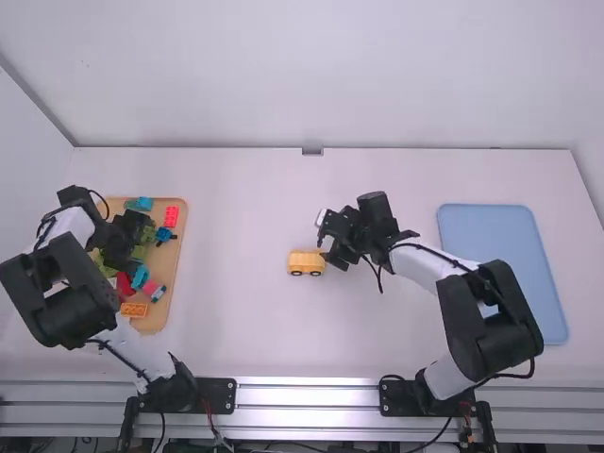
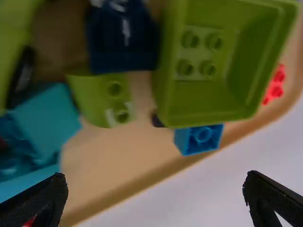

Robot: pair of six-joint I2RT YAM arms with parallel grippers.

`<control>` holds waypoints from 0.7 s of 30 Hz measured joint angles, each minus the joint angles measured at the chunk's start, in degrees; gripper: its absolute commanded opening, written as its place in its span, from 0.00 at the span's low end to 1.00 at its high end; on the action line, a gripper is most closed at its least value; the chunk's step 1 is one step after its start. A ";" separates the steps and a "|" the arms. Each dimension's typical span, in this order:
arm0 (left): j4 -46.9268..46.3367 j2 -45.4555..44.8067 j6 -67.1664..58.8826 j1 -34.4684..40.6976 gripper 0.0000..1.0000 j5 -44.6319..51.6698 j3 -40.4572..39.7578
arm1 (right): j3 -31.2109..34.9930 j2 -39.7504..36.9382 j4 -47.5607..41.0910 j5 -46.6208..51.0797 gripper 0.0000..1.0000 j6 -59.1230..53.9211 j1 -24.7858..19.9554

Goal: Assemble lego blocks to make yellow taxi

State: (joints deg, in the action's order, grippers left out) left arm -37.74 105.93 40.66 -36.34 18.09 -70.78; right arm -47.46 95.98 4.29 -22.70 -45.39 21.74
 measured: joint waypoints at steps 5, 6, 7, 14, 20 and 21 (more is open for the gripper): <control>-11.56 -0.07 3.85 0.68 0.99 -7.08 -1.92 | 0.00 0.00 1.29 0.20 0.99 -0.02 0.02; -15.74 -0.07 5.51 0.90 0.99 -9.22 -3.28 | 0.00 0.00 1.40 0.20 0.99 -0.11 0.02; -17.97 -0.09 6.54 0.96 0.99 -10.49 -4.20 | 0.00 0.00 1.49 0.17 0.98 -0.04 0.00; -31.41 -1.70 14.23 0.98 0.99 -21.62 -13.29 | 0.00 0.00 2.67 0.20 0.99 -0.04 0.00; -27.89 -2.95 13.55 0.66 0.99 -23.56 -7.76 | 0.00 0.00 3.28 0.39 0.99 -3.43 0.00; -27.52 -2.93 13.55 0.50 0.99 -23.91 -5.38 | 0.00 0.00 3.32 0.39 0.99 -4.31 0.00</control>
State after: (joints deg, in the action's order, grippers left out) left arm -65.25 103.00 54.22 -35.83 -5.82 -76.16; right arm -47.46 95.98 7.62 -22.31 -49.69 21.74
